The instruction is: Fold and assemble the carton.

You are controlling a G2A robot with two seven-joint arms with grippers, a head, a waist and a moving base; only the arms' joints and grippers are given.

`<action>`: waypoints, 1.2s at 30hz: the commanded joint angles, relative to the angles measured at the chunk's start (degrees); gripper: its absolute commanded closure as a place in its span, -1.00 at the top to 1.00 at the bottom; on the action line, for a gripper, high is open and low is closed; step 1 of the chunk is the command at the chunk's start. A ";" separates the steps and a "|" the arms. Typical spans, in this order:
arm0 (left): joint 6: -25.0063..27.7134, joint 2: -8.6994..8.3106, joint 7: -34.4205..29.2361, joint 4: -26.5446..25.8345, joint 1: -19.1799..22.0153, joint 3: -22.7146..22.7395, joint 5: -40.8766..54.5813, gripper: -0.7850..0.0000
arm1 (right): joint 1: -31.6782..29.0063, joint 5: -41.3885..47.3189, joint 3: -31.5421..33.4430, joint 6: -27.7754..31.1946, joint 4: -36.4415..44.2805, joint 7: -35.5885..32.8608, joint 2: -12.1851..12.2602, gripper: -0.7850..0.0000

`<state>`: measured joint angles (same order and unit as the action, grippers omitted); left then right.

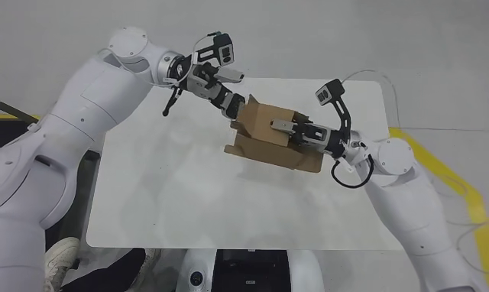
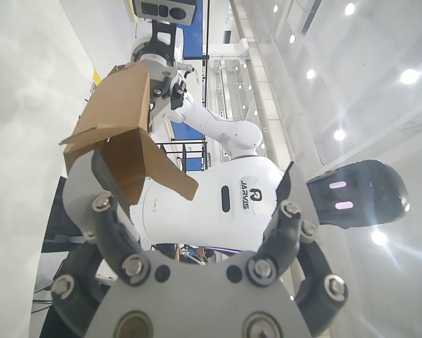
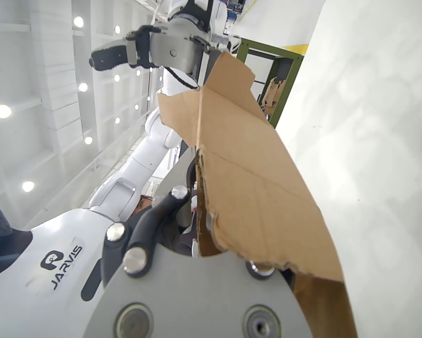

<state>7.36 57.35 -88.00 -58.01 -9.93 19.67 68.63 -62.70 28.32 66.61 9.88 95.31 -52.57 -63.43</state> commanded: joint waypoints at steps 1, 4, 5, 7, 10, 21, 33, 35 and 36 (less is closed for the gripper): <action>-0.26 0.08 0.00 -0.67 -0.12 -0.07 -0.27 1.00 | -0.24 -0.09 0.44 0.01 0.35 0.89 0.02 -1.00; -0.60 0.25 0.00 -1.66 -0.26 -0.19 -0.63 1.00 | -0.72 -0.30 1.25 -0.04 0.90 2.43 0.06 -1.00; -0.59 0.30 0.00 -1.97 -0.29 -0.22 -0.72 1.00 | -0.89 -0.31 1.50 -0.08 1.06 2.88 0.07 -1.00; -0.74 0.40 0.00 -2.54 -0.40 -0.32 -0.84 1.00 | -1.26 -0.39 2.02 -0.31 1.23 3.94 0.09 -1.00; -0.93 0.49 0.00 -3.32 -0.52 -0.38 -0.74 1.00 | -1.75 -0.78 2.41 -0.87 1.63 5.48 0.09 -1.00; -1.70 0.49 0.00 -6.64 -0.78 -1.20 -0.82 1.00 | -2.27 -1.64 3.02 -1.56 1.75 9.10 -0.12 -1.00; -2.68 0.94 0.00 -9.27 -0.67 -3.14 -1.16 1.00 | -2.70 -1.93 3.15 -1.61 2.80 11.40 -0.44 -1.00; -2.60 1.16 0.00 -9.22 -0.53 -3.45 -1.22 1.00 | -2.74 -2.08 2.94 -1.62 3.12 11.69 -0.52 -1.00; -2.54 1.27 0.00 -9.10 -0.46 -3.57 -1.20 1.00 | -2.78 -2.18 2.81 -1.58 3.32 11.80 -0.56 -1.00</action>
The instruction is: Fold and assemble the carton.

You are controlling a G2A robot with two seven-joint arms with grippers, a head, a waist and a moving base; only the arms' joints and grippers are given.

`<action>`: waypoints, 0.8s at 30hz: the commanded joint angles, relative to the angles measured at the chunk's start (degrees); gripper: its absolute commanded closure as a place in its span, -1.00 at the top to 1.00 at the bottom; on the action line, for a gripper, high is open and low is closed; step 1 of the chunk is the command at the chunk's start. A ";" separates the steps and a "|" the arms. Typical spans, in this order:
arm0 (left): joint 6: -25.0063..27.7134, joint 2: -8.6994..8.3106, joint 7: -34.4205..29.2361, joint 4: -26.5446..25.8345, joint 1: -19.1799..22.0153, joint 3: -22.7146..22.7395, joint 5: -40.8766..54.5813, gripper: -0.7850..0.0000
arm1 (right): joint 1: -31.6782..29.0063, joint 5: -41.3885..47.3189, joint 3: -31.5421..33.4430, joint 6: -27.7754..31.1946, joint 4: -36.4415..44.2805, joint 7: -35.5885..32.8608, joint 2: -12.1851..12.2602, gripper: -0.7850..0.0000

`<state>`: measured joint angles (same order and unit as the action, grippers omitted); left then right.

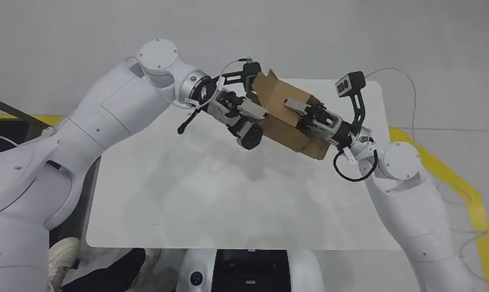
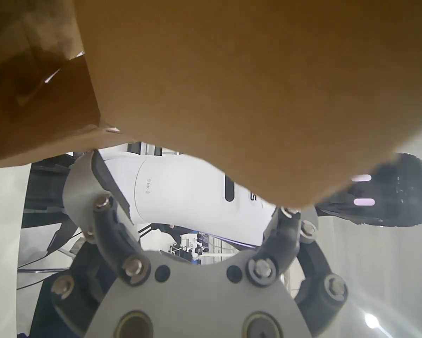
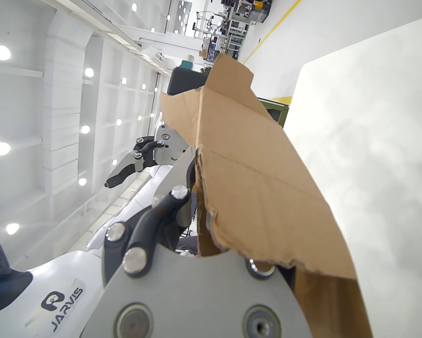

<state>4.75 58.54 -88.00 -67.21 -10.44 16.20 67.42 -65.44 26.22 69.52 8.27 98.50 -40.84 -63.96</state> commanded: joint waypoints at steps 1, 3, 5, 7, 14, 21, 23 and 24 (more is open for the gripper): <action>0.02 0.19 0.00 0.27 0.13 -0.24 0.03 1.00 | -0.10 -0.07 -0.24 0.09 0.31 0.15 -0.07 -1.00; 0.18 0.37 0.00 0.92 0.35 -0.34 0.10 1.00 | -0.25 -0.35 -0.59 0.06 0.63 0.20 -0.15 -1.00; 0.38 0.54 0.00 1.78 0.60 -0.33 0.16 1.00 | -0.38 -0.59 -0.99 0.04 0.86 0.11 -0.22 -1.00; 0.63 0.69 0.00 2.52 0.83 -0.25 0.23 1.00 | -0.38 -1.05 -1.36 -0.18 0.88 -0.05 -0.28 -1.00; 1.01 1.10 0.00 3.74 1.29 0.09 0.42 1.00 | -0.19 -0.88 -2.66 0.16 0.38 0.41 -0.69 -1.00; 0.87 1.23 0.00 3.35 1.33 0.12 0.33 1.00 | 0.02 -1.11 -2.74 0.30 0.08 0.62 -0.89 -1.00; 0.79 1.21 0.00 3.19 1.35 0.11 0.34 1.00 | -0.19 -1.11 -2.36 0.38 0.15 0.73 -0.88 -1.00; 0.75 1.18 0.00 3.13 1.37 0.13 0.36 1.00 | -0.35 -0.98 -1.96 0.54 0.05 0.76 -0.85 -1.00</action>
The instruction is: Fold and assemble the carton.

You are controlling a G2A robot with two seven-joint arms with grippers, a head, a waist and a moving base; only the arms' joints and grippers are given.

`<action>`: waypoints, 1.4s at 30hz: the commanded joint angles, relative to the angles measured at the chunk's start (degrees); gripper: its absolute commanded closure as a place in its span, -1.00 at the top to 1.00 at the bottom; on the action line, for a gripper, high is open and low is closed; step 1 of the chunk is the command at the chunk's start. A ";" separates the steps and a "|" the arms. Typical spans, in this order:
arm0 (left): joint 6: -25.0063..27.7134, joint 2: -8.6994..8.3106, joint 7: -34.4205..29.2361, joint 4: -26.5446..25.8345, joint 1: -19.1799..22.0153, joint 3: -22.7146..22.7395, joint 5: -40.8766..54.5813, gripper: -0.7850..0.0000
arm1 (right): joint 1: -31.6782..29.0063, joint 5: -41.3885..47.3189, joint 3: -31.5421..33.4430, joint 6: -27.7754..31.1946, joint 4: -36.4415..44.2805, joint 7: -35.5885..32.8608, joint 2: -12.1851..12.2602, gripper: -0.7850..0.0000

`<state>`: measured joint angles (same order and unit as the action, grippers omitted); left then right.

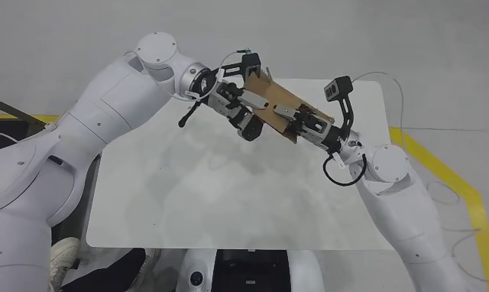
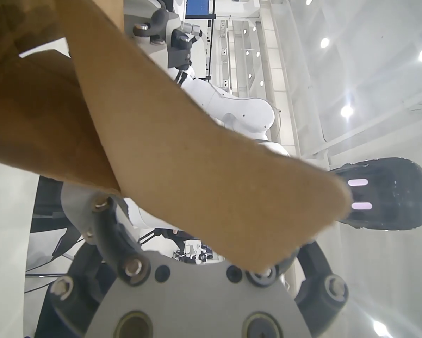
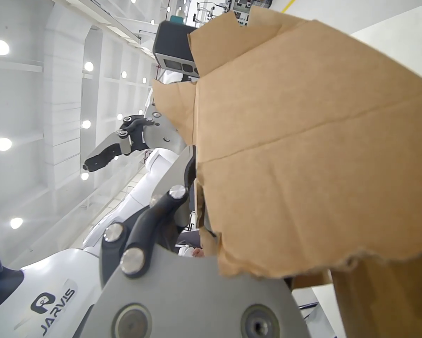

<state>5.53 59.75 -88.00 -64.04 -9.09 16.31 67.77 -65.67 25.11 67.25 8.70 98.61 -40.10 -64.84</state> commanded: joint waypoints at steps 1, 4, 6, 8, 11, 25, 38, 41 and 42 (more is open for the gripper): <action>-0.05 -0.09 0.00 -0.18 0.06 0.04 -0.02 1.00 | -0.33 0.28 0.86 0.28 -0.22 -0.06 0.09 -1.00; 0.05 -0.62 0.00 -0.27 0.19 0.38 0.05 1.00 | -0.96 0.37 2.94 0.35 -0.71 -2.31 0.49 -1.00; 0.34 -1.25 0.00 0.26 0.19 0.92 0.33 1.00 | -0.60 -1.06 4.03 -1.16 -0.94 -6.61 0.95 -1.00; 0.47 -1.93 0.00 1.19 0.09 1.53 0.62 1.00 | -0.31 -1.71 4.82 -2.80 -1.13 -10.25 1.33 -1.00; 0.25 -2.68 0.00 2.74 -0.18 2.30 1.02 1.00 | -0.57 -1.46 6.05 -3.13 -1.70 -12.85 1.67 -1.00; 0.87 -3.37 0.00 8.69 -3.11 3.21 -2.29 1.00 | -5.69 5.57 12.34 2.43 -1.25 -17.71 2.63 -1.00; 11.45 -4.04 0.68 8.77 -1.98 2.18 -21.55 1.00 | -4.38 8.19 14.82 -6.38 -3.33 -23.05 3.57 -1.00; 11.70 -4.52 0.93 6.20 -2.16 3.42 -23.25 1.00 | -3.29 8.47 14.30 -7.12 -4.21 -24.10 3.61 -1.00; 11.63 -4.72 0.85 5.08 -2.39 3.89 -23.24 1.00 | -2.92 8.53 14.13 -7.19 -4.53 -24.29 3.61 -1.00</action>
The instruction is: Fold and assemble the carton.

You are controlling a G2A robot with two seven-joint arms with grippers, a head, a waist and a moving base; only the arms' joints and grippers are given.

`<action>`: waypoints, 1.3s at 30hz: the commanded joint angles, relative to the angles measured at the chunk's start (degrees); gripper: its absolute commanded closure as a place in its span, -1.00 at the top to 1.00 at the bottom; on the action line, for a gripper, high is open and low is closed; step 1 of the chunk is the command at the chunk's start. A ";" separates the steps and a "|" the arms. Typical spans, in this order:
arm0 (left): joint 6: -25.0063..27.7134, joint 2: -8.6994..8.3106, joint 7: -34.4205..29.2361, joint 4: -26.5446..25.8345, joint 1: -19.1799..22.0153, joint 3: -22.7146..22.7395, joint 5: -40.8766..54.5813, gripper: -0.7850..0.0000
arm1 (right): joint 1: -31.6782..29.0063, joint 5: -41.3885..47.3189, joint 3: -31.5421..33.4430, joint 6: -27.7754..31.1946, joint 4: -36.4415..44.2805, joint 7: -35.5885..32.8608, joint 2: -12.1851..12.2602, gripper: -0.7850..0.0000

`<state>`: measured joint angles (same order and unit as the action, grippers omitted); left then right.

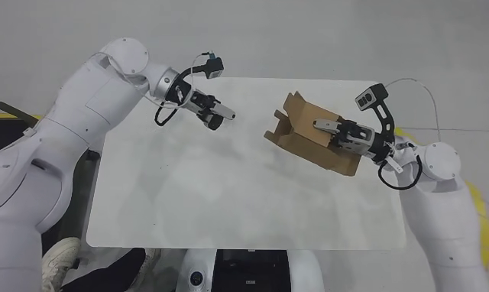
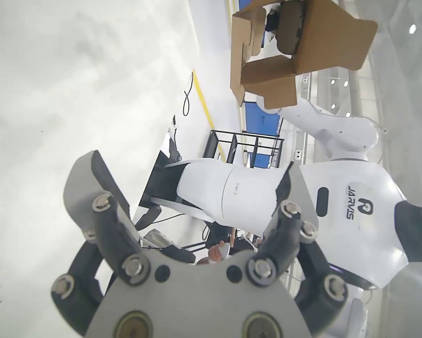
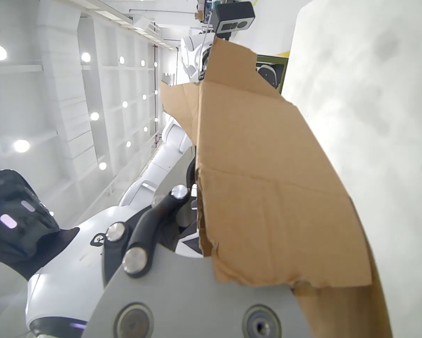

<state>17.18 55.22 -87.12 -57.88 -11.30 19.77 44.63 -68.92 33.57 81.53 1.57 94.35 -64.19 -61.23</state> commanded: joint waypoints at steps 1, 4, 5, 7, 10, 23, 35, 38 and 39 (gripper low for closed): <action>-0.31 -0.44 -0.31 -2.07 -0.41 1.02 0.35 1.00 | 0.64 0.07 -0.35 -0.06 -0.53 -0.31 0.00 -1.00; -0.56 -0.61 -0.57 -2.55 -0.52 1.42 0.54 1.00 | 1.60 0.65 -0.86 0.03 -1.64 -0.52 -0.05 -1.00; -0.56 -0.61 -0.57 -2.55 -0.52 1.42 0.54 1.00 | 1.83 0.80 -0.93 0.13 -1.90 -0.52 -0.06 -1.00; -0.56 -0.61 -0.57 -2.55 -0.52 1.42 0.54 1.00 | 1.83 0.80 -0.93 0.13 -1.90 -0.52 -0.06 -1.00; -0.56 -0.61 -0.57 -2.55 -0.52 1.42 0.54 1.00 | 1.83 0.80 -0.93 0.13 -1.90 -0.52 -0.06 -1.00; 0.70 -0.70 4.00 -3.28 -2.82 3.43 2.15 1.00 | 1.83 0.80 -0.93 0.13 -1.90 -0.52 -0.06 -1.00; 18.60 -0.50 18.59 -9.00 -9.46 8.05 -3.69 1.00 | 1.83 0.80 -0.93 0.13 -1.90 -0.52 -0.06 -1.00; 25.45 -0.94 25.44 -10.00 -10.48 7.77 -9.17 1.00 | 1.83 0.80 -0.93 0.13 -1.90 -0.52 -0.06 -1.00; 27.28 -1.06 27.26 -10.26 -10.69 7.32 -10.20 1.00 | 1.83 0.80 -0.93 0.13 -1.90 -0.52 -0.06 -1.00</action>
<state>42.09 54.28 -62.34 -67.97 -21.76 27.54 35.88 -67.09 34.37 80.61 1.71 92.44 -64.71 -61.29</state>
